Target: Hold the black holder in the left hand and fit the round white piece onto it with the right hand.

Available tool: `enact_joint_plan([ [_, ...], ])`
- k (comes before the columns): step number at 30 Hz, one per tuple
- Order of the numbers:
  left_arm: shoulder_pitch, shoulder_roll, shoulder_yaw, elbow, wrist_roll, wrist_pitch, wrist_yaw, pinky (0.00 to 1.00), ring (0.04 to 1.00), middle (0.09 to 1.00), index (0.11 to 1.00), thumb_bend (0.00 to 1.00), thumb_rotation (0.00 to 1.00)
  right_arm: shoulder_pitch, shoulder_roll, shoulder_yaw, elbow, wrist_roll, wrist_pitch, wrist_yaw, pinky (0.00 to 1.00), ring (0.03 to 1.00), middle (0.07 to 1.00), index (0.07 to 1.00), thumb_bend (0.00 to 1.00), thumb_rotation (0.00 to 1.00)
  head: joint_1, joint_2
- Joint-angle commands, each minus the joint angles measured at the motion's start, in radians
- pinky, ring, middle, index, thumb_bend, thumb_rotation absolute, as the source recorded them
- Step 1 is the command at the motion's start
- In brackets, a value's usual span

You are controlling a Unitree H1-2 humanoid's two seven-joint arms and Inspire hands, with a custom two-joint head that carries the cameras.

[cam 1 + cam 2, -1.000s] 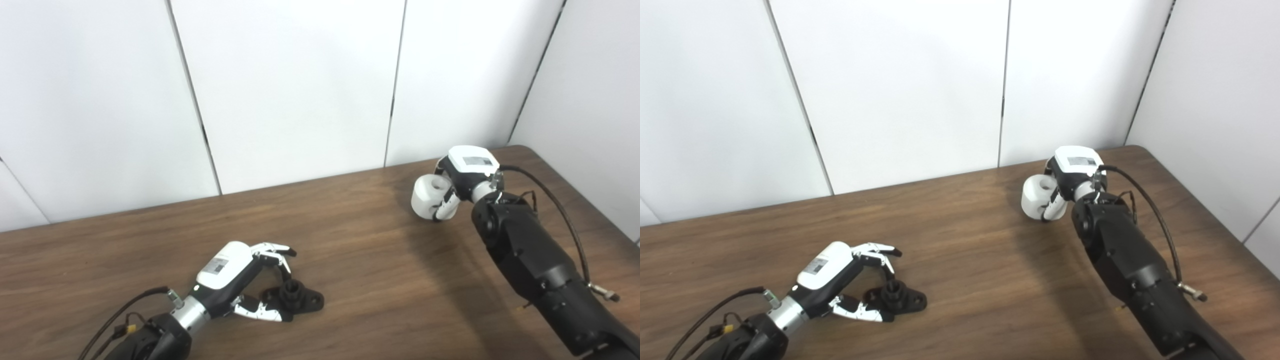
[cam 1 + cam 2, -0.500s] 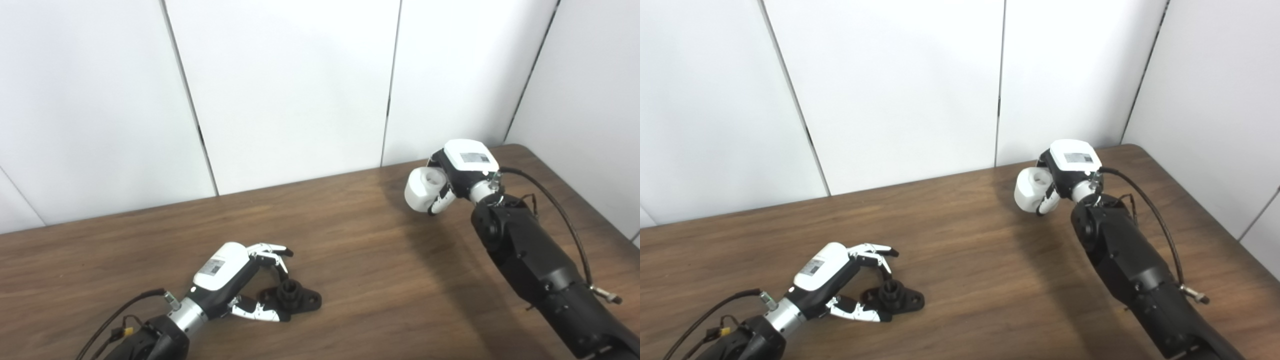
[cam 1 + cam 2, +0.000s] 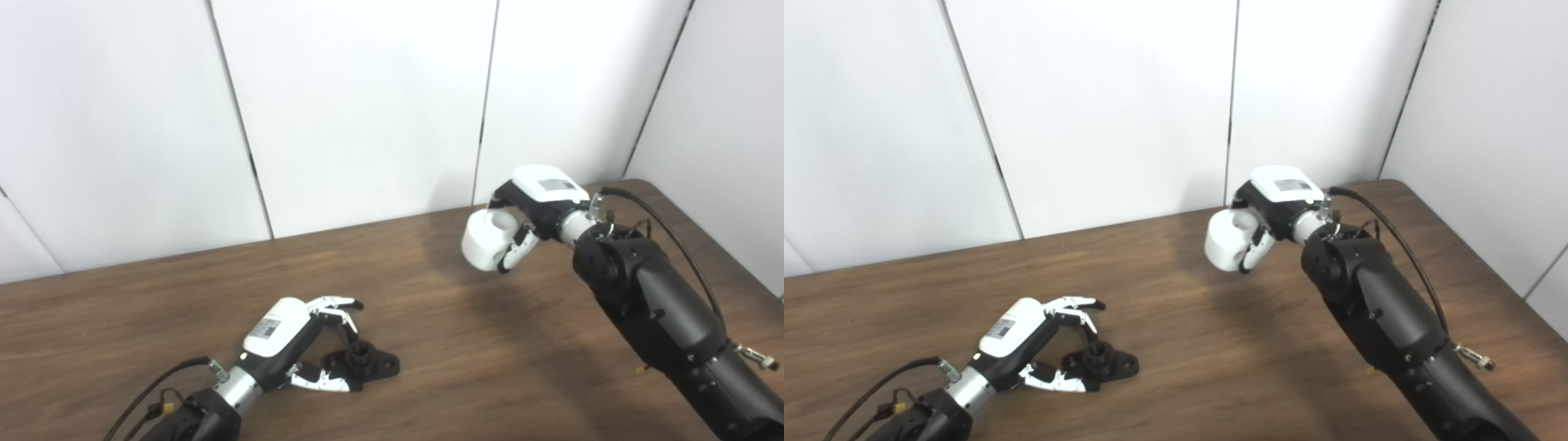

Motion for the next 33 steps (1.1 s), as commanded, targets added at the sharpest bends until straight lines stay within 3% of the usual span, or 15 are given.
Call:
enact_joint_plan([
  [1, 0.054, 0.006, -0.048, 0.079, 0.085, 0.035, -0.067, 0.67, 0.844, 0.834, 0.487, 0.52, 0.06, -0.049, -0.02, -0.008, -0.061, 0.001, -0.022, 0.005, 0.66, 0.796, 0.73, 0.481, 0.53, 0.14, 0.05, 0.01],
  [12, 0.042, -0.041, -0.05, 0.105, 0.115, 0.099, -0.064, 0.74, 0.881, 0.858, 0.488, 0.52, 0.07, -0.089, 0.005, 0.039, -0.173, 0.03, -0.089, 0.105, 0.7, 0.815, 0.728, 0.481, 0.53, 0.14, 0.183, 0.057],
  [22, 0.033, -0.069, -0.055, 0.096, 0.131, 0.164, -0.082, 0.75, 0.898, 0.882, 0.491, 0.52, 0.08, -0.124, 0.059, 0.068, -0.166, 0.098, -0.181, 0.115, 0.66, 0.789, 0.721, 0.48, 0.53, 0.14, 0.28, 0.102],
  [33, 0.022, -0.099, -0.061, 0.12, 0.148, 0.178, -0.057, 0.71, 0.896, 0.876, 0.49, 0.52, 0.08, -0.142, 0.117, 0.122, -0.124, 0.141, -0.259, 0.13, 0.64, 0.772, 0.713, 0.478, 0.53, 0.15, 0.35, 0.134],
])
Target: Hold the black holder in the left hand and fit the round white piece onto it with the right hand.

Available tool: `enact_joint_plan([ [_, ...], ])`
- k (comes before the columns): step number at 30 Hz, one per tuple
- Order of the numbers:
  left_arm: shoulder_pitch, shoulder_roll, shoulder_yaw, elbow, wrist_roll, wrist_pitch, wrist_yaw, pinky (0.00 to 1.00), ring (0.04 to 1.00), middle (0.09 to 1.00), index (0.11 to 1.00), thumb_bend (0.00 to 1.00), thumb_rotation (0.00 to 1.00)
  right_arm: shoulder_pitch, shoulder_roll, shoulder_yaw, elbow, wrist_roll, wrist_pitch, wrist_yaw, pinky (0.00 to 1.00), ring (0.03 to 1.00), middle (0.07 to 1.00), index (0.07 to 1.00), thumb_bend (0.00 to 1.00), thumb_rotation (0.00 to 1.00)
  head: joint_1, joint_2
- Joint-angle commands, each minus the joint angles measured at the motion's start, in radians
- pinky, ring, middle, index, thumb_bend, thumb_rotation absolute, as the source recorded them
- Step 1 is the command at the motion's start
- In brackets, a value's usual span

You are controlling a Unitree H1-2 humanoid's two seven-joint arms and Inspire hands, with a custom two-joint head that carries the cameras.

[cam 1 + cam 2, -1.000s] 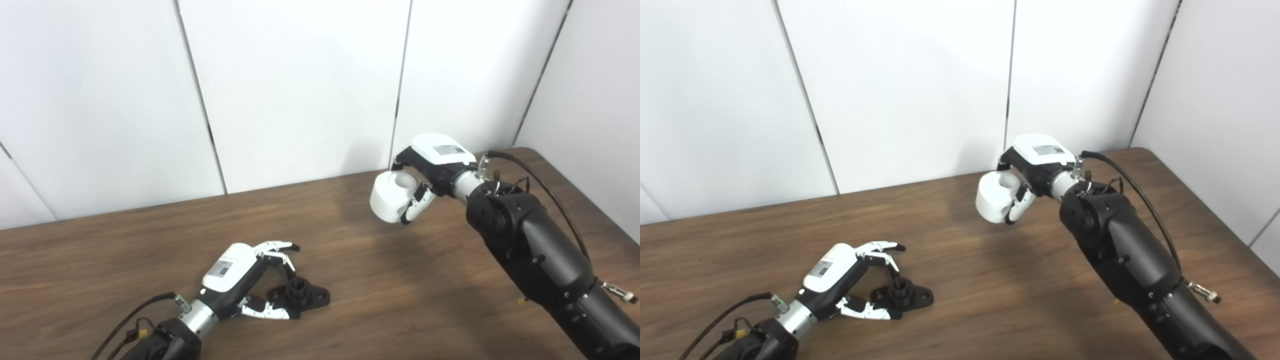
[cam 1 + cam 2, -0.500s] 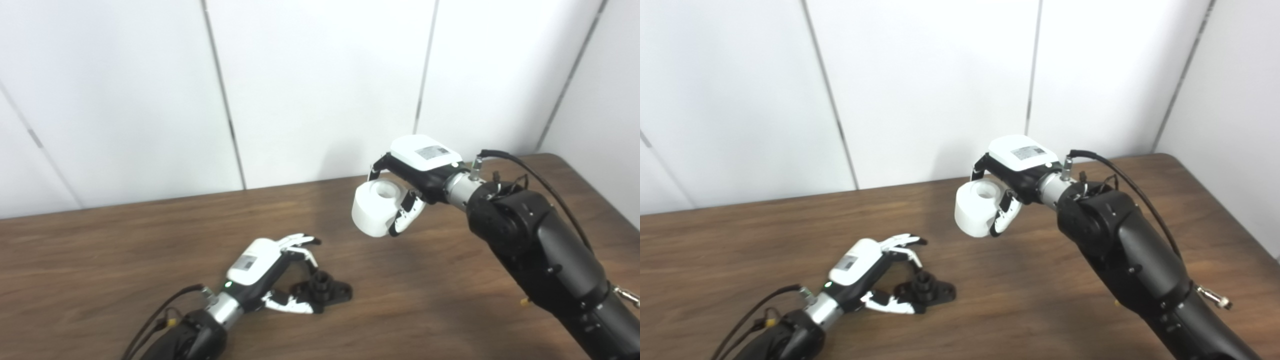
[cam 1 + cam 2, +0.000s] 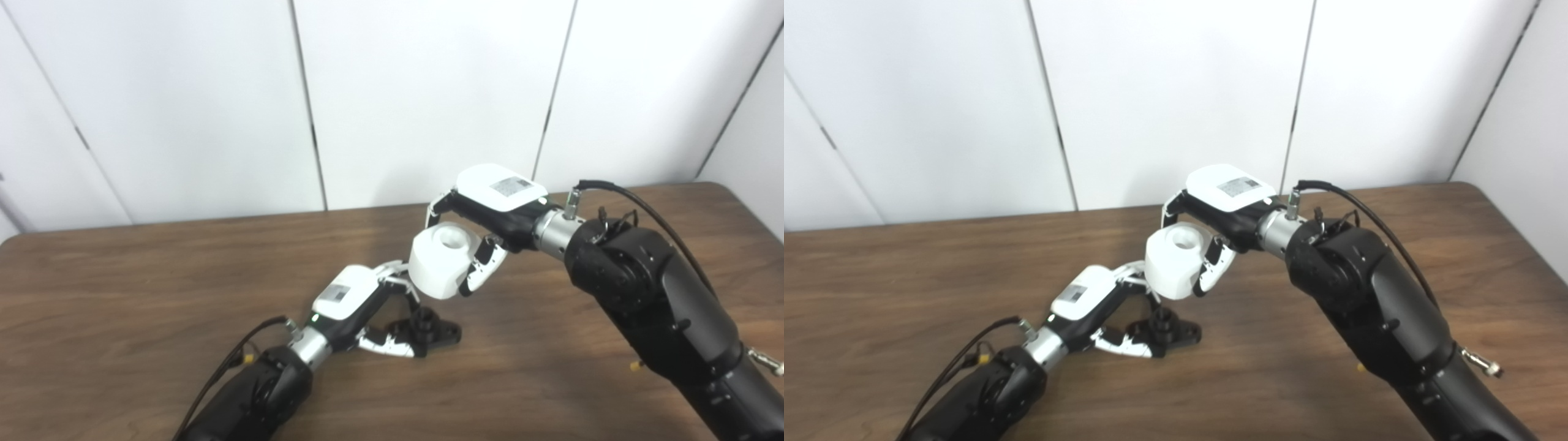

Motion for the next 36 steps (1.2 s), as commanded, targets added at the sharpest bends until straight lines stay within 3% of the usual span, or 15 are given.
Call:
enact_joint_plan([
  [1, 0.043, -0.009, -0.053, 0.083, 0.072, 0.081, -0.093, 0.71, 0.896, 0.876, 0.49, 0.52, 0.08, -0.053, 0.003, -0.001, 0.005, 0.005, -0.035, -0.011, 0.65, 0.776, 0.715, 0.478, 0.53, 0.15, 0.012, 0.008],
  [15, 0.041, -0.014, -0.052, 0.074, 0.08, 0.091, -0.089, 0.68, 0.899, 0.861, 0.49, 0.52, 0.08, -0.054, 0.025, 0.042, 0.039, 0.009, -0.096, 0.004, 0.65, 0.772, 0.713, 0.479, 0.53, 0.15, 0.022, 0.026],
  [36, 0.057, 0.009, -0.045, 0.034, 0.066, 0.091, -0.114, 0.69, 0.891, 0.868, 0.49, 0.52, 0.08, -0.056, 0.032, 0.041, 0.043, 0.0, -0.089, 0.043, 0.66, 0.781, 0.727, 0.48, 0.53, 0.14, 0.002, 0.047],
])
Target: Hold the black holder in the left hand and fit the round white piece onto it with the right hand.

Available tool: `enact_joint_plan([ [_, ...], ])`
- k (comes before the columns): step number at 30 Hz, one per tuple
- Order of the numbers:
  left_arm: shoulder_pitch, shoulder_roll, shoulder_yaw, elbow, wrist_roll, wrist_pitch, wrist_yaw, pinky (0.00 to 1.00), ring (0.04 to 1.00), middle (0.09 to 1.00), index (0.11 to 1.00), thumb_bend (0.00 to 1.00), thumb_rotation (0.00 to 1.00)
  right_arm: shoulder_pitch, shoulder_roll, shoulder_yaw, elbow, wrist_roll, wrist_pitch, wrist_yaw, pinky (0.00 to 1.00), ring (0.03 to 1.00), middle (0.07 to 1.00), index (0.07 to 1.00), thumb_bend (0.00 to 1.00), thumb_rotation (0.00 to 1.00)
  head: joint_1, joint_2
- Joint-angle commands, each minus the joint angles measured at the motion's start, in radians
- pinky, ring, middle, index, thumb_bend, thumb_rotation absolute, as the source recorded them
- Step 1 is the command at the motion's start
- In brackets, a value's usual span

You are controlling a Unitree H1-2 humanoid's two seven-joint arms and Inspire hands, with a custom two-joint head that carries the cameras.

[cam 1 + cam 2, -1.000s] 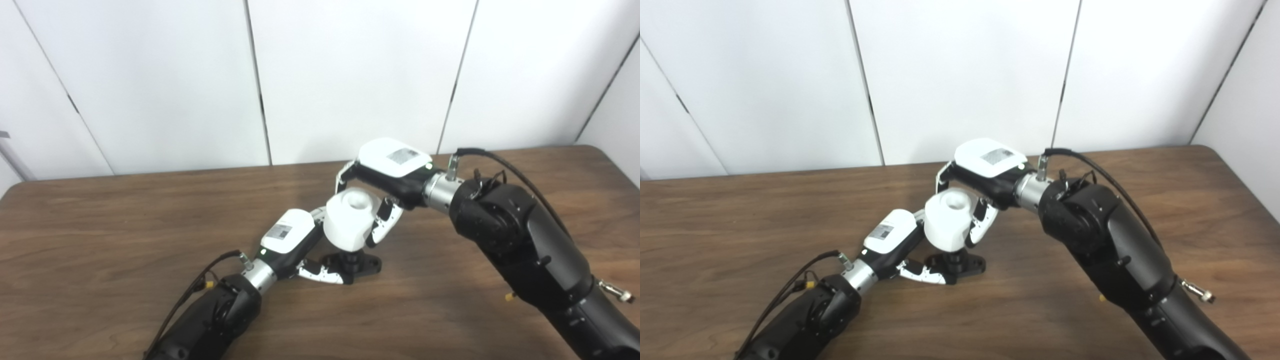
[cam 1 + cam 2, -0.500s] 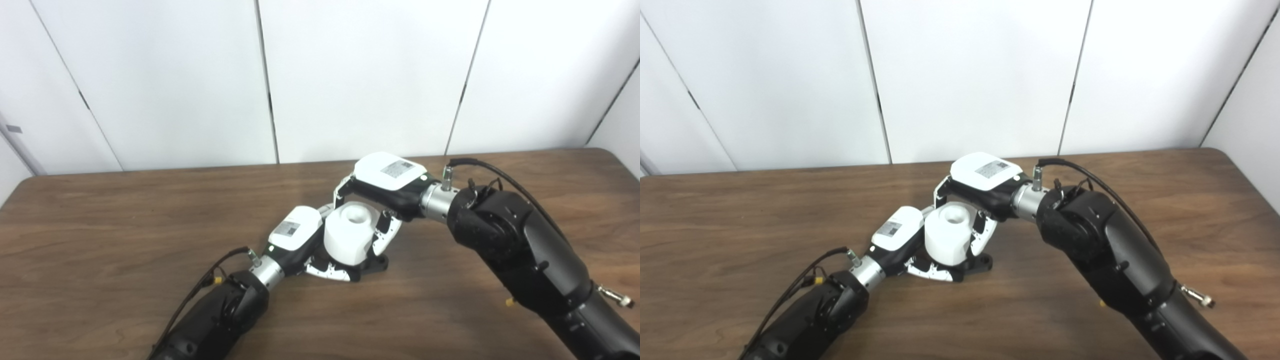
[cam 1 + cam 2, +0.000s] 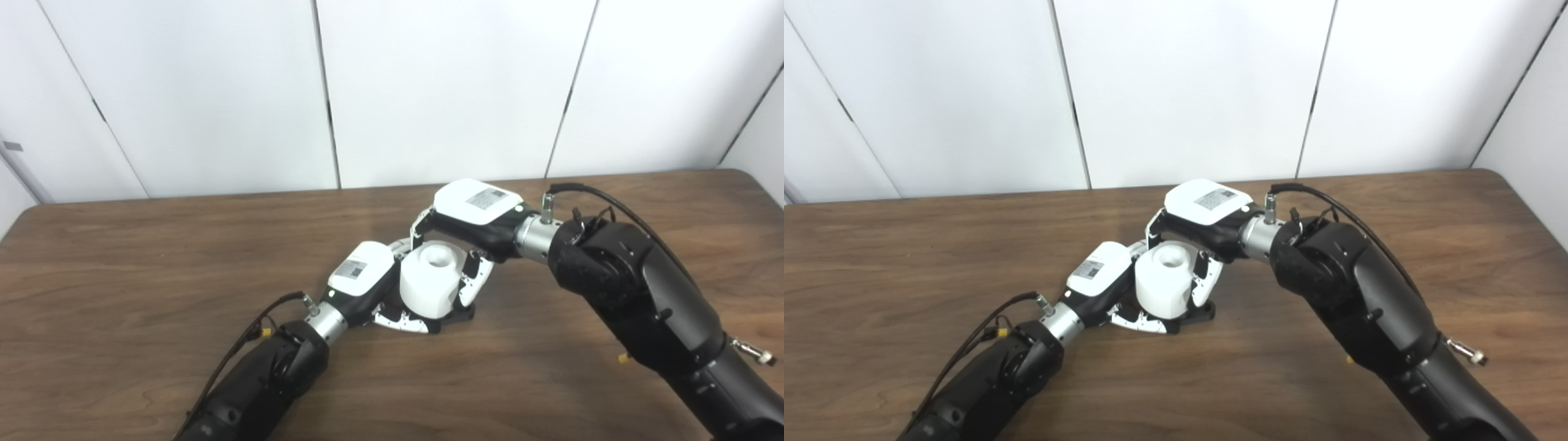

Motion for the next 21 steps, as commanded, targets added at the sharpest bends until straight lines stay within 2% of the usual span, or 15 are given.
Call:
enact_joint_plan([
  [1, 0.054, 0.018, -0.046, 0.049, 0.041, 0.057, -0.129, 0.69, 0.89, 0.868, 0.49, 0.52, 0.08, -0.056, 0.004, -0.018, -0.01, 0.0, -0.012, -0.018, 0.66, 0.781, 0.727, 0.48, 0.53, 0.14, -0.001, 0.001],
  [16, 0.064, 0.029, -0.044, 0.018, 0.021, 0.072, -0.17, 0.72, 0.903, 0.883, 0.491, 0.52, 0.08, -0.067, 0.005, -0.047, -0.004, 0.005, -0.003, -0.031, 0.64, 0.774, 0.711, 0.479, 0.53, 0.15, -0.01, 0.009],
  [21, 0.064, 0.03, -0.045, 0.021, 0.018, 0.067, -0.164, 0.72, 0.901, 0.879, 0.49, 0.52, 0.08, -0.066, 0.013, -0.051, 0.002, 0.002, -0.003, -0.034, 0.64, 0.777, 0.716, 0.479, 0.52, 0.15, -0.01, 0.011],
])
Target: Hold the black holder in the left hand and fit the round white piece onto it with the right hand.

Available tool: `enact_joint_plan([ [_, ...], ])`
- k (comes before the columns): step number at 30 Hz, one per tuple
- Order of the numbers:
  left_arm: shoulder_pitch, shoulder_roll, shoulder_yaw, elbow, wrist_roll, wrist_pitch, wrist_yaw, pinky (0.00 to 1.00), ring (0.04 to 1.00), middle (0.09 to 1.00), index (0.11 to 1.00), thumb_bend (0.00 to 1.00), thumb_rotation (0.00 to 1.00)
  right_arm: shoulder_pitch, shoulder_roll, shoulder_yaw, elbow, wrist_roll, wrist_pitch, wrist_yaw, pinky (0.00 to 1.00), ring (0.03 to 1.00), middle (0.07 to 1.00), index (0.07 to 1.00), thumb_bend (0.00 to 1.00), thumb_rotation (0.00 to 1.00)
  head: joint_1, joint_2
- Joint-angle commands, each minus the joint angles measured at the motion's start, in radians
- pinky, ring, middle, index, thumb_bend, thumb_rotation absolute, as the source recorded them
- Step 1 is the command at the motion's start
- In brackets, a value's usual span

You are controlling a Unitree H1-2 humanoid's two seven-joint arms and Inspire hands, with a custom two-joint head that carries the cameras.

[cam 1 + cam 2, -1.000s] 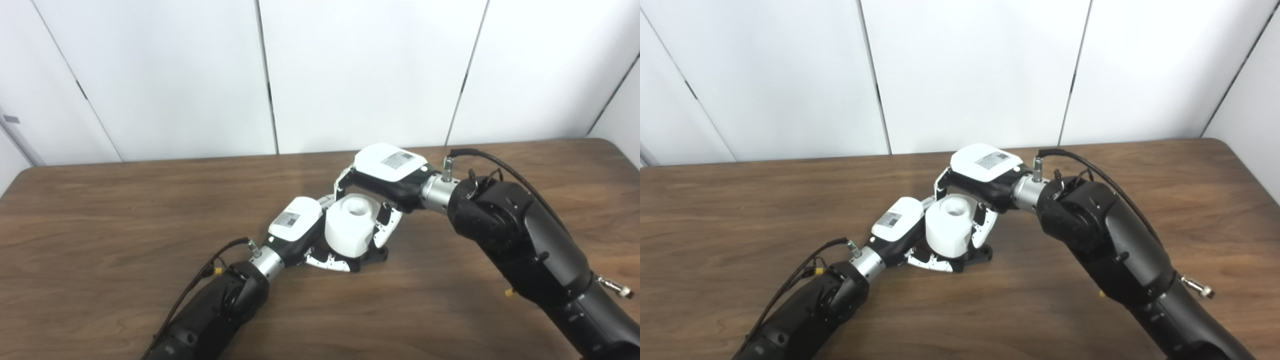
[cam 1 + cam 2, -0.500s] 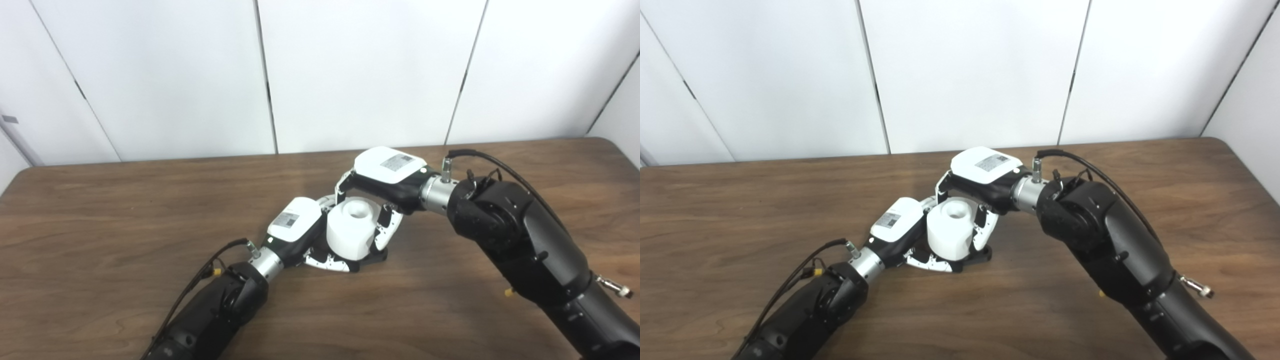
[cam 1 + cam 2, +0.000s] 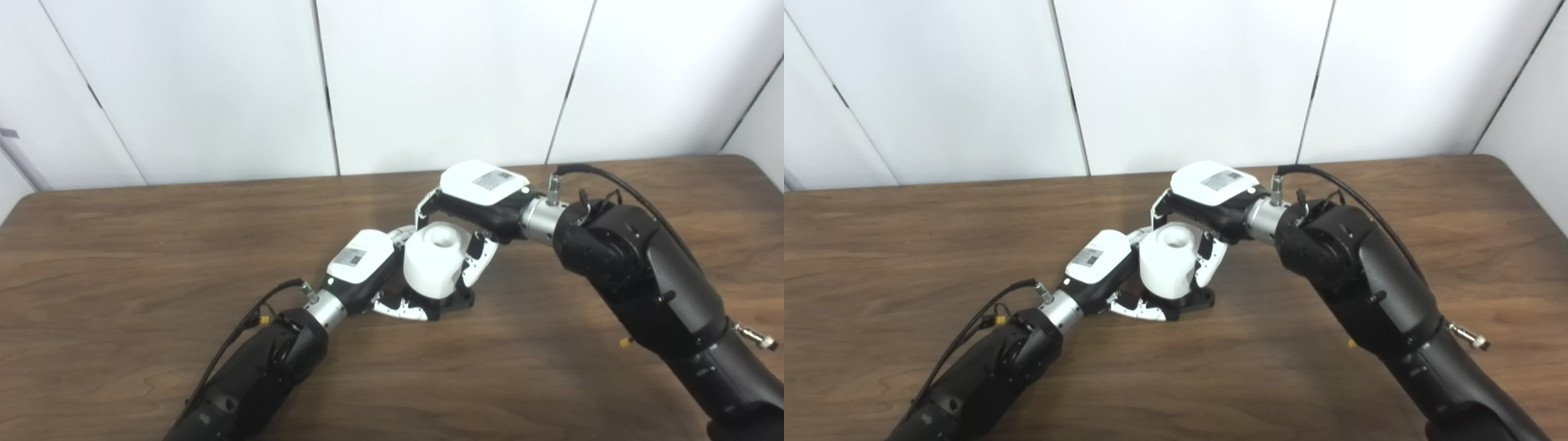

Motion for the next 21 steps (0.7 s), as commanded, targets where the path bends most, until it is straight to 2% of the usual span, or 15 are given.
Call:
enact_joint_plan([
  [1, 0.055, 0.02, -0.046, 0.054, 0.036, 0.045, -0.128, 0.72, 0.9, 0.879, 0.49, 0.52, 0.08, -0.064, 0.008, -0.022, -0.011, -0.001, -0.004, -0.033, 0.64, 0.777, 0.715, 0.479, 0.52, 0.15, -0.001, 0.0],
  [21, 0.054, 0.022, -0.047, 0.035, 0.031, 0.057, -0.148, 0.71, 0.897, 0.876, 0.491, 0.52, 0.08, -0.062, 0.008, -0.01, 0.007, -0.008, -0.02, -0.024, 0.65, 0.778, 0.716, 0.48, 0.53, 0.14, 0.001, 0.011],
])
